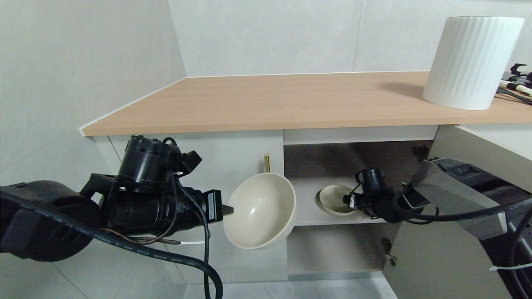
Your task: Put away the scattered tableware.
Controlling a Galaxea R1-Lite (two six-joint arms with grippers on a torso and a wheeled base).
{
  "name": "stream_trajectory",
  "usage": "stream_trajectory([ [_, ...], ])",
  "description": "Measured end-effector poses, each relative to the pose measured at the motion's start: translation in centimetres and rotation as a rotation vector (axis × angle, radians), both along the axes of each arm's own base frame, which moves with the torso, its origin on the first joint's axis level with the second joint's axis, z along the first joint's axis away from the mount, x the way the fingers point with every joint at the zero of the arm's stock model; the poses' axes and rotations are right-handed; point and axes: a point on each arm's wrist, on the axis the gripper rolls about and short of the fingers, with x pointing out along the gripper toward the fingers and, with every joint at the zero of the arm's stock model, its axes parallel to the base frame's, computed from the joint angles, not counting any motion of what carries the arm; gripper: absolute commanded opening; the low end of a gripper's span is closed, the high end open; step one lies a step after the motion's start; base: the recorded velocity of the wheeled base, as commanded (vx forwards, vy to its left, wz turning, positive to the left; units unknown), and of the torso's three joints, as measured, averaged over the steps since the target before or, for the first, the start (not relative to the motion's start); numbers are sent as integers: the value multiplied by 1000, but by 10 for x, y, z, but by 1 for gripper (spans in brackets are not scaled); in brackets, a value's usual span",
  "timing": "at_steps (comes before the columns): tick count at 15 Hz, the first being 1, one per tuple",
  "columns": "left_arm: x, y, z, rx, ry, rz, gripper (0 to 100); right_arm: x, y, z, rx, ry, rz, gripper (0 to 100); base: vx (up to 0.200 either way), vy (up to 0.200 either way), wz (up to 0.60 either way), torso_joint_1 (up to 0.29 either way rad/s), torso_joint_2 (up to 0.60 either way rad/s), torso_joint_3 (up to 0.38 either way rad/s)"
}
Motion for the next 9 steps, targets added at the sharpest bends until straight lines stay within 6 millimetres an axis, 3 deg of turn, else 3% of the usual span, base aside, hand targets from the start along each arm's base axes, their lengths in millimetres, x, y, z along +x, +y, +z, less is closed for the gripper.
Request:
stream_trajectory([
  [4, 0, -14, -12, 20, 35, -42, 0, -21, 1, 18, 24, 22, 24, 100, 0, 0, 0, 0, 0, 0],
  [9, 1, -40, -42, 101, 95, -77, 0, -62, 2, 59, 89, 46, 132, 100, 0, 0, 0, 0, 0, 0],
])
